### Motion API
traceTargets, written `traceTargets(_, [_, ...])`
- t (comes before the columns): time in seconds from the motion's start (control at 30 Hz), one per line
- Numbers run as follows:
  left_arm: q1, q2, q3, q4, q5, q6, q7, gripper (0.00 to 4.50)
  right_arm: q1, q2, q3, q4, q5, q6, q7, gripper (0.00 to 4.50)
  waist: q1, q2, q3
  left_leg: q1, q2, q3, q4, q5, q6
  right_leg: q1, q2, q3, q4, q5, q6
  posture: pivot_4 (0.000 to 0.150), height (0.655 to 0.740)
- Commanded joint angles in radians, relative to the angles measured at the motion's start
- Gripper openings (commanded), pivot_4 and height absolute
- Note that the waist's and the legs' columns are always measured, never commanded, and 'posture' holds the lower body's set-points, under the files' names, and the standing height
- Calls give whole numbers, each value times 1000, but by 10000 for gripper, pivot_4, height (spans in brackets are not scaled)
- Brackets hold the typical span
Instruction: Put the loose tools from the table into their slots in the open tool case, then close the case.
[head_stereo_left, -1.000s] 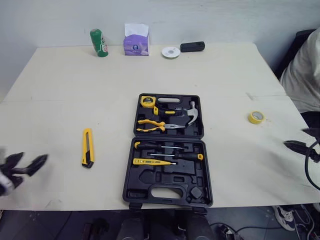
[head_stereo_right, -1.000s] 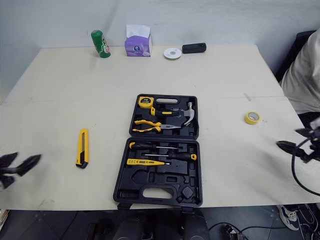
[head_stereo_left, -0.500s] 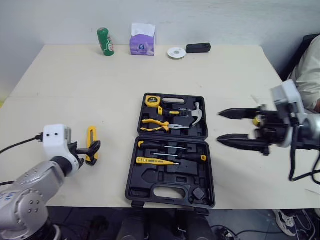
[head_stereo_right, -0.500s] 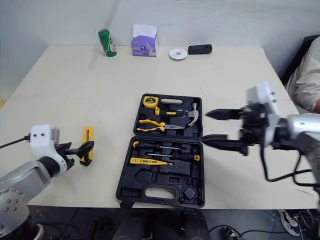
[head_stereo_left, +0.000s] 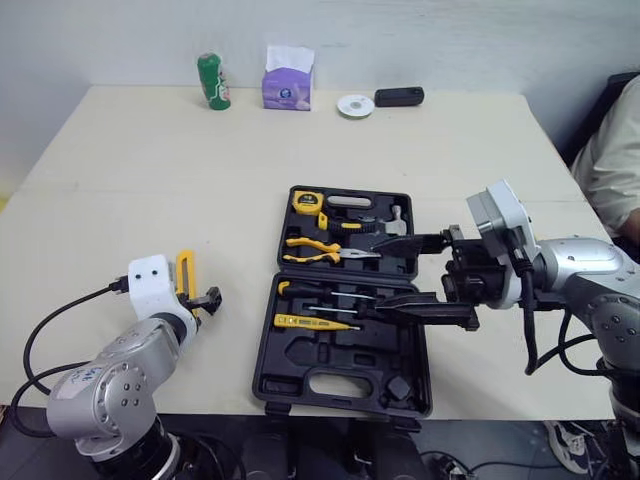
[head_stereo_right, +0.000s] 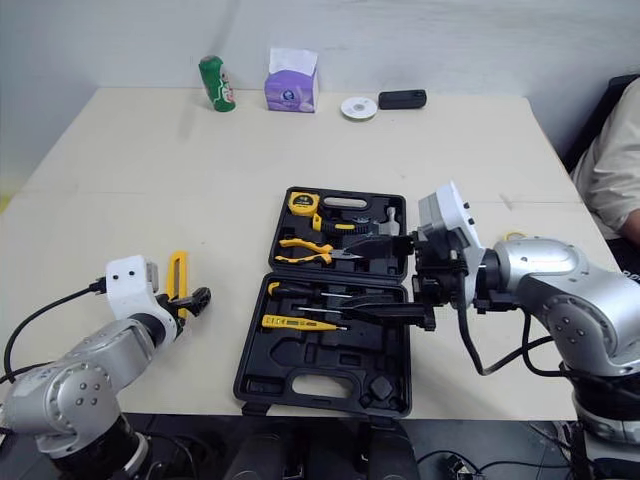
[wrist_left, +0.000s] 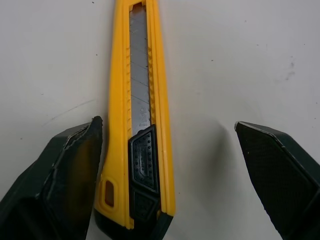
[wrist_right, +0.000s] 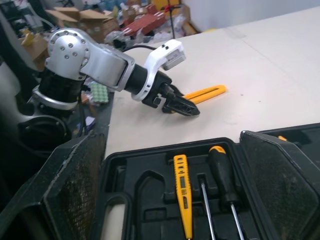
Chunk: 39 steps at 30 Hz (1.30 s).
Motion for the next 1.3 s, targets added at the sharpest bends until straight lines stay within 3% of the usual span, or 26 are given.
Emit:
traceTargets(0.03, [3,-17,5,-14,35,-4,19,44758,8,3,8,-41,-15,-20,-7,45000,0,0,0,0,0,0,0,0,0,0,0,0,0,0,0,1500,7278])
traceTargets(0.4, [8,48,-19,29,74,-4,-29,44758,28,15,24,-37,-69,-48,-11,45000,-1,0,0,1,0,0,0,0,-1,0,0,0,0,-1,-1,1500,7278])
traceTargets(0.5, [1,45,-26,34,87,-4,-38,36294,32,14,22,-42,-76,-46,-13,45000,0,0,0,1,0,0,0,0,-1,0,0,0,0,-1,-1,1500,7278])
traceTargets(0.67, [2,44,-47,33,115,-4,-54,13168,37,17,20,-54,-74,-43,-23,45000,2,0,0,1,0,0,0,0,-1,0,-1,0,0,-1,-1,1500,7278])
traceTargets(0.93, [4,79,-42,29,137,-4,-102,12987,39,13,19,-55,-78,-46,-21,45000,3,0,0,1,0,0,0,0,-1,0,-1,0,-1,-1,-1,1500,7278])
traceTargets(1.0, [1,127,-31,31,126,-4,-148,12987,40,9,16,-51,-80,-48,-14,45000,2,0,0,1,0,0,0,0,-1,0,-1,0,-1,-1,-1,1500,7278])
traceTargets(1.13, [15,358,-24,56,50,-50,-364,12987,44,-5,5,-41,-82,-44,-5,45000,-2,-1,0,-1,1,-1,0,-1,-1,-2,-1,-1,-1,-1,-2,1500,7278])
traceTargets(1.27, [45,584,-23,117,-63,-213,-650,12987,67,-37,-17,-31,-85,-40,12,45000,-2,-1,1,-3,1,0,0,-1,-2,-5,-1,0,0,-2,-3,1500,7278])
traceTargets(1.3, [49,673,-51,123,-107,-279,-779,12987,77,-52,-24,-29,-91,-42,19,45000,-2,-1,1,-3,1,0,0,-1,-2,-5,-1,0,0,-2,-3,1500,7278])
